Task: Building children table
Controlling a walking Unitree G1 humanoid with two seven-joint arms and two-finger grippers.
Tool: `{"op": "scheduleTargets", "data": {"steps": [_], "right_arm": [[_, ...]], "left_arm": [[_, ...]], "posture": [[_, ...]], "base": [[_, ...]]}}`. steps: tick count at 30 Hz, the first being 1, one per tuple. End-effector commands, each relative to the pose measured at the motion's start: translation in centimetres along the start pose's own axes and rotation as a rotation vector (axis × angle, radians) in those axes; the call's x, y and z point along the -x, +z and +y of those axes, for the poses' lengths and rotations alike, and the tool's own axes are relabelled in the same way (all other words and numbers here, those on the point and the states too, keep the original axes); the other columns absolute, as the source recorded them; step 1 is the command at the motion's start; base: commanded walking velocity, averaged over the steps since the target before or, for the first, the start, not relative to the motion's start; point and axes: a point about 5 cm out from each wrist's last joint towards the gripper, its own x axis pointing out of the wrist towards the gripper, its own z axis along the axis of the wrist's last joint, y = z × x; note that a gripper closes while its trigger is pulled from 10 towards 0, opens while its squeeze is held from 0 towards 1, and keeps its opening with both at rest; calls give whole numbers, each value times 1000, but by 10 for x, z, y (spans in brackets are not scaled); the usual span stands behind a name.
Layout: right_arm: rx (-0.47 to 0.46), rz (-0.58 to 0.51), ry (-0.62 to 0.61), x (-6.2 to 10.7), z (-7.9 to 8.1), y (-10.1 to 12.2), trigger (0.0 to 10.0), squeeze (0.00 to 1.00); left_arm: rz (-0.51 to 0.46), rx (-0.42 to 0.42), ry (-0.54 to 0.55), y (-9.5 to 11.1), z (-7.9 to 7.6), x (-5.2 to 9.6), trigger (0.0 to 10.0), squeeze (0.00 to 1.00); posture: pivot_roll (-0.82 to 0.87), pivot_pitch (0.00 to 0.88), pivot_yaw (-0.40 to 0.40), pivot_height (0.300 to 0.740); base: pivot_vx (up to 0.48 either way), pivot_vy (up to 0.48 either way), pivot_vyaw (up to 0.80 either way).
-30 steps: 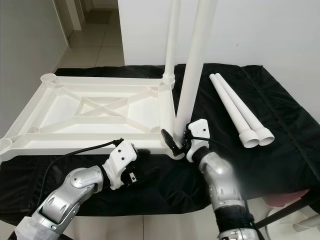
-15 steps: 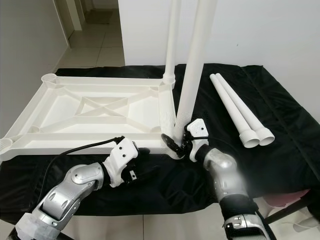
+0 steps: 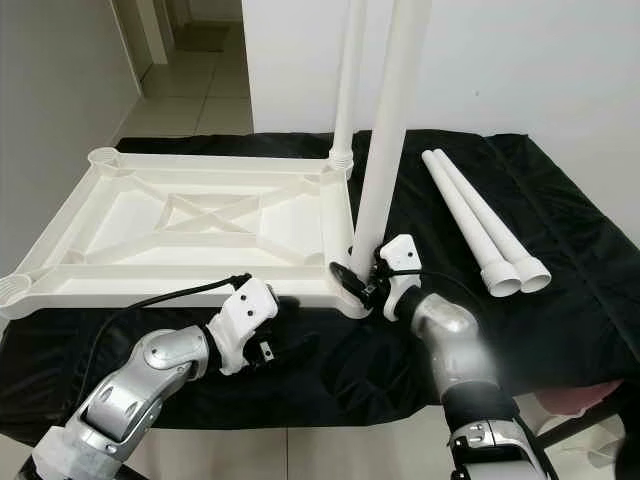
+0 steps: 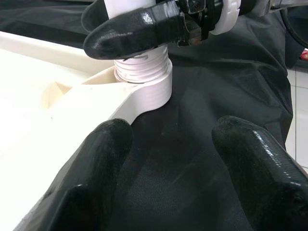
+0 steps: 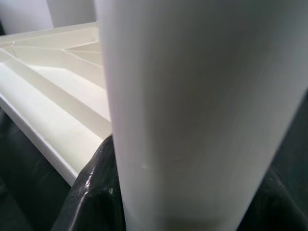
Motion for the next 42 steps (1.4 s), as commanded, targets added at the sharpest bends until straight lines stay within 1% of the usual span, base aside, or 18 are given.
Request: {"op": "scheduleTargets", "data": {"steps": [1, 2, 4, 7, 9, 10, 12, 14, 16, 17, 18, 20, 21, 23, 25, 26, 29, 42], "right_arm": [[-46, 10, -55, 1, 1, -3, 10000, 0], [-66, 2, -83, 0, 1, -2, 10000, 0], [-66, 2, -83, 0, 1, -2, 10000, 0], [-65, 27, -154, -3, 3, -3, 10000, 0], [-87, 30, -184, -4, 7, -4, 10000, 0], [-113, 29, -234, -5, 13, -6, 10000, 0], [-113, 29, -234, -5, 13, -6, 10000, 0], [-153, 29, -335, -7, 32, -9, 10000, 0], [-153, 29, -335, -7, 32, -9, 10000, 0], [-165, 37, -399, -8, 39, -10, 10000, 0], [-165, 37, -399, -8, 39, -10, 10000, 0], [-202, 54, -654, -4, 47, -12, 10000, 0], [-214, 54, -723, -3, 51, -11, 10000, 0], [-228, 56, -765, -2, 56, -10, 10000, 0], [-228, 56, -765, -2, 56, -10, 10000, 0], [-241, 49, -763, -4, 61, -8, 10000, 0], [-244, 0, -730, -7, 65, 0, 10000, 0], [-217, -1, -716, -6, 69, 8, 10000, 0]], "left_arm": [[2, -15, 40, 1, -1, 0, 10000, 0], [3, -16, 41, 1, -1, 0, 10000, 0], [3, -16, 41, 1, -1, 0, 10000, 0], [7, -17, 45, 0, 0, 1, 10000, 0], [8, -17, 47, -1, 1, 1, 10000, 0], [9, -15, 49, -1, 2, 1, 10000, 0], [9, -15, 49, -1, 2, 1, 10000, 0], [8, -1, 57, -3, 1, 0, 10000, 0], [8, -1, 57, -3, 1, 0, 10000, 0], [6, 7, 58, -4, 0, 0, 10000, 0], [6, 7, 58, -4, 0, 0, 10000, 0], [4, 13, 59, -5, -2, -2, 10000, 0], [3, 14, 60, -5, -2, -3, 10000, 0], [1, 14, 61, -4, -2, -3, 10000, 0], [1, 14, 61, -4, -2, -3, 10000, 0], [-1, 14, 63, -4, -1, -3, 10000, 0], [-3, 14, 65, -4, 0, -3, 10000, 0], [-8, 13, 82, -2, 3, -2, 10000, 0]], "posture": [[-12, 0, -2, 740], [-12, 0, -2, 740], [-12, 0, -2, 740], [-18, 0, -2, 740], [-18, 0, -4, 740], [-20, 0, -8, 740], [-20, 0, -8, 740], [-25, 0, -18, 740], [-25, 0, -18, 740], [-25, 0, -18, 740], [-25, 0, -18, 740], [-25, 0, -22, 740], [-24, 0, -26, 740], [-23, 0, -28, 740], [-23, 0, -28, 740], [-22, 0, -29, 740], [-27, 0, -27, 740], [-48, 3, -36, 740]], "base": [[0, 0, 0], [0, 0, 0], [0, 0, 0], [0, 0, 0], [0, 0, 0], [0, 0, 0], [0, 0, 0], [0, 0, 0], [0, 0, 0], [0, 0, 0], [0, 0, 0], [0, 0, 0], [0, 0, 0], [0, 0, 0], [0, 0, 0], [0, 0, 0], [0, 0, 0], [0, 0, 0]]}}
